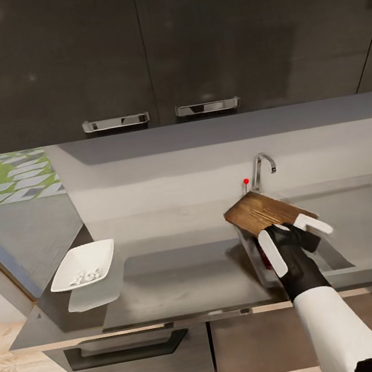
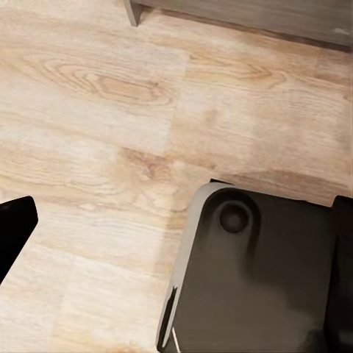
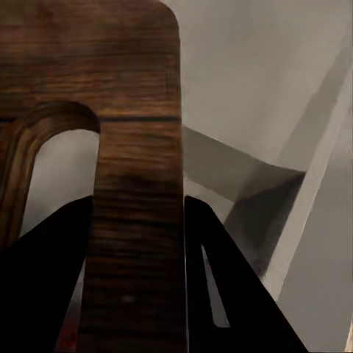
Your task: In the kitchen, take the Vidalia onion out of the sink, dice it on the chopping board with the paring knife, put the diced onion into the bowl on the countertop, then place both the paring knife and the chopping board into the sink.
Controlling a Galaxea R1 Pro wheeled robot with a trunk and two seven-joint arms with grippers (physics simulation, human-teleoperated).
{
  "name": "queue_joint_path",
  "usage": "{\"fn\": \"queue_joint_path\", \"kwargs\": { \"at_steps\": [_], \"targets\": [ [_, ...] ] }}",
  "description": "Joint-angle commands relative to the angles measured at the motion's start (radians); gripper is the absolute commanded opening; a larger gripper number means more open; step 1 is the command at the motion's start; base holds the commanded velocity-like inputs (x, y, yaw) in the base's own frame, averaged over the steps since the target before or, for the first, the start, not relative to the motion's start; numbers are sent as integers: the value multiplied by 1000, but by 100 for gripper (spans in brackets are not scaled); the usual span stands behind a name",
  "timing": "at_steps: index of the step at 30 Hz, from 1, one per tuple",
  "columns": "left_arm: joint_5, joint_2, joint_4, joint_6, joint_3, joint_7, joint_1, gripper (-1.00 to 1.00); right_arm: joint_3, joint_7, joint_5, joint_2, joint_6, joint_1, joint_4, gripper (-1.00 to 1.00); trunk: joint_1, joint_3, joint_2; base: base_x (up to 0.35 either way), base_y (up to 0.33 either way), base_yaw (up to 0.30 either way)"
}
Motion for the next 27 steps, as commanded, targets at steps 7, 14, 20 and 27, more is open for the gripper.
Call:
{"fn": "queue_joint_path", "kwargs": {
  "at_steps": [7, 14, 20, 27],
  "targets": [
    [3, 0, -4, -1, -3, 3, 0, 100, -51, -124, -123, -36, -107, -168, 208, -100, 0, -2, -2, 0, 0, 0],
    [5, 0, 1, 2, -3, 4, 0, 100, -212, -211, -158, -23, -201, -173, 216, -100, 0, -2, -2, 0, 0, 0],
    [4, 0, 0, 3, -3, 4, 0, 100, -214, -293, -157, 11, -275, -173, 224, -100, 0, -2, -2, 197, 0, 0],
    [6, 0, 2, 4, -2, 4, 0, 100, -216, -294, -156, 18, -334, -172, 289, -100, 0, -2, -2, 260, 0, 0]
  ]
}}
